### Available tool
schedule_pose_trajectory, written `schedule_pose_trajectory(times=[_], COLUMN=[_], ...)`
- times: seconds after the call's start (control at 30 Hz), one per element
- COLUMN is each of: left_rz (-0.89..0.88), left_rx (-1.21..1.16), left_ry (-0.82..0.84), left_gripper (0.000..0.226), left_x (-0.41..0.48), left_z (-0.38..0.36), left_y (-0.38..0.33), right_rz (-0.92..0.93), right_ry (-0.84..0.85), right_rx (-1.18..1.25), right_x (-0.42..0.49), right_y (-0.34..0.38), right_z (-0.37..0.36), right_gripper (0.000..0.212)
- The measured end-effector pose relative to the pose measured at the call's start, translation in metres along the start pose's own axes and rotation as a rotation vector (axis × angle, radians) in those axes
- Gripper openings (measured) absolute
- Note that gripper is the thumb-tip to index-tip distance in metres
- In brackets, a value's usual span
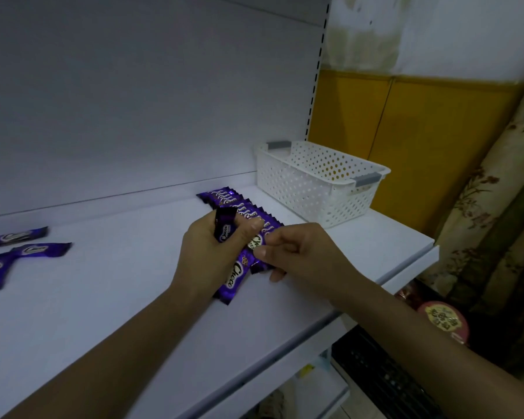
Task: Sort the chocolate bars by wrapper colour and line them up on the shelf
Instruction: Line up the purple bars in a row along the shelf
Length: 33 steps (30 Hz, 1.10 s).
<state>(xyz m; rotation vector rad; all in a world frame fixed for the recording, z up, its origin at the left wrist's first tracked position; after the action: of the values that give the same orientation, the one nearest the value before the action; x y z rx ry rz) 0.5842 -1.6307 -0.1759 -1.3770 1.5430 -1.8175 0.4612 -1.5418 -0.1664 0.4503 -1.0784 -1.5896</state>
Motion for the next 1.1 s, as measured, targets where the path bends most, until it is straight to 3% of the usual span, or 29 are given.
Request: schedule_pose_trajectory(times=[0.13, 0.2, 0.27, 0.4, 0.67, 0.77, 1.1], left_rz=[0.072, 0.118, 0.127, 0.077, 0.021, 0.013, 0.003], left_rx=[0.155, 0.045, -0.049, 0.02, 0.089, 0.076, 0.005], left_ry=[0.086, 0.168, 0.231, 0.206, 0.206, 0.172, 0.12], left_gripper=[0.057, 0.06, 0.055, 0.036, 0.022, 0.023, 0.022], left_x=[-0.001, -0.002, -0.001, 0.003, 0.004, 0.002, 0.003], left_z=[-0.003, -0.004, -0.003, 0.002, 0.001, 0.0, 0.001], left_y=[0.006, 0.008, 0.009, 0.009, 0.01, 0.009, 0.008], right_rz=[-0.014, -0.045, -0.084, -0.063, 0.049, 0.052, 0.169], right_ry=[-0.087, -0.109, -0.116, -0.17, 0.019, 0.118, 0.099], right_rx=[-0.016, 0.049, 0.113, 0.158, -0.355, -0.384, -0.531], right_x=[-0.003, -0.003, -0.003, -0.004, -0.017, -0.022, -0.005], right_y=[-0.006, -0.009, -0.012, -0.009, -0.013, -0.018, -0.018], right_z=[-0.002, -0.002, -0.001, 0.011, 0.07, 0.07, 0.059], right_gripper=[0.008, 0.009, 0.006, 0.004, 0.017, 0.017, 0.015])
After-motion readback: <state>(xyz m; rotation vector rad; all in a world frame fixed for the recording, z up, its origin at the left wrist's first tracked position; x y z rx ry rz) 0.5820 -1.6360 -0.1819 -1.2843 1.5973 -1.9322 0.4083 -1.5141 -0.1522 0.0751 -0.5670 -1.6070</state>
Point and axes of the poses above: each hand's wrist, its own x-axis towards the middle knuckle, its own z-axis out of the back of the hand, y = z × x, the point moved 3 cm from there along x, towards the middle knuckle, and after that the axes turned 9 degrees about -x, right-handed, at the moved point
